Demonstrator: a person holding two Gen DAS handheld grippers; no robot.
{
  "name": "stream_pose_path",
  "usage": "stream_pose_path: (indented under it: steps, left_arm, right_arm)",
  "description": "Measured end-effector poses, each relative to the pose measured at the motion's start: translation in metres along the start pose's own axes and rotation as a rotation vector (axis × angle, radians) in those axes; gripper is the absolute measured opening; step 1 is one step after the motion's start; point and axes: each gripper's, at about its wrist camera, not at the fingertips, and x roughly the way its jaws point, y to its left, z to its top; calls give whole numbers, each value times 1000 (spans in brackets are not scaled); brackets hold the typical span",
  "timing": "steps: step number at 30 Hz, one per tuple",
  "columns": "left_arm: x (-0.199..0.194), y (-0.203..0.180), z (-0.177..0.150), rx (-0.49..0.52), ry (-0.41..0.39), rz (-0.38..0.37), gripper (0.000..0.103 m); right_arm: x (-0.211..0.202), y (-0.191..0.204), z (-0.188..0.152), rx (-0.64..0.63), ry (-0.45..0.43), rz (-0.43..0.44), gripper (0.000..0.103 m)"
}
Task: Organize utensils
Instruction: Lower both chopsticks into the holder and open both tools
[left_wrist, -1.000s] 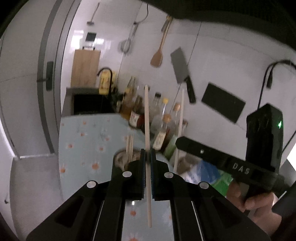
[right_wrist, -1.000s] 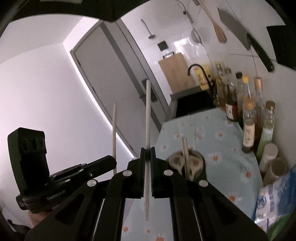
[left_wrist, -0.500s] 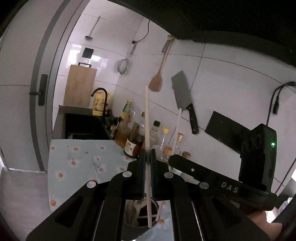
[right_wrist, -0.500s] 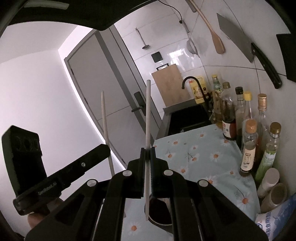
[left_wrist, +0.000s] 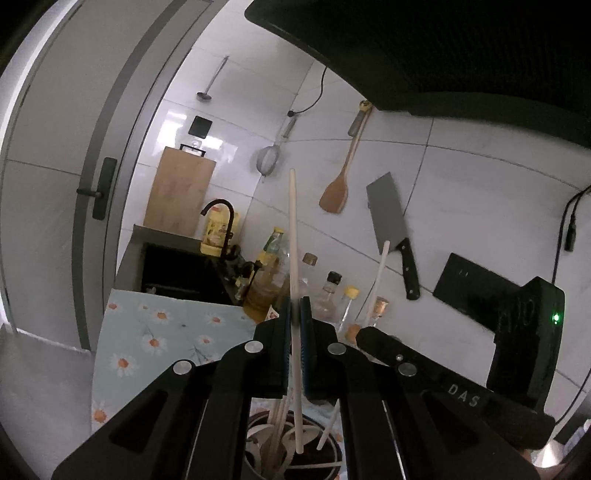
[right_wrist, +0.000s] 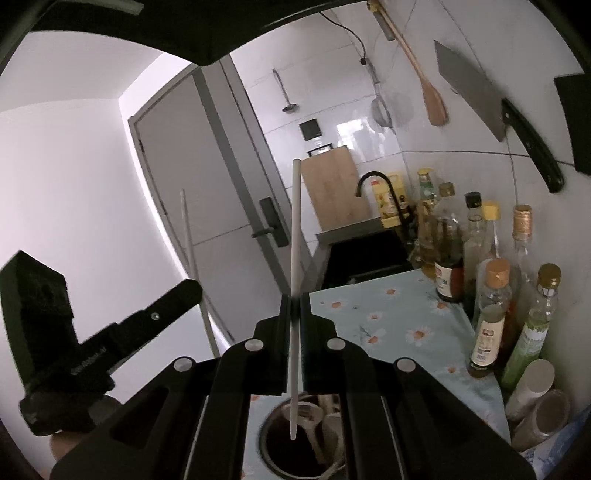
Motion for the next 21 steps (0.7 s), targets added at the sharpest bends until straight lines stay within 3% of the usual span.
stream_pose_path:
  steps: [8, 17, 21]
  left_arm:
    - [21, 7, -35, 9, 48, 3, 4]
    - [21, 12, -56, 19, 87, 35, 5]
    - [18, 14, -61, 14, 106, 43, 5]
  right_arm:
    - [15, -2, -26, -48, 36, -36, 6]
    - [20, -7, -37, 9, 91, -18, 6]
    - [17, -5, -39, 23, 105, -19, 14]
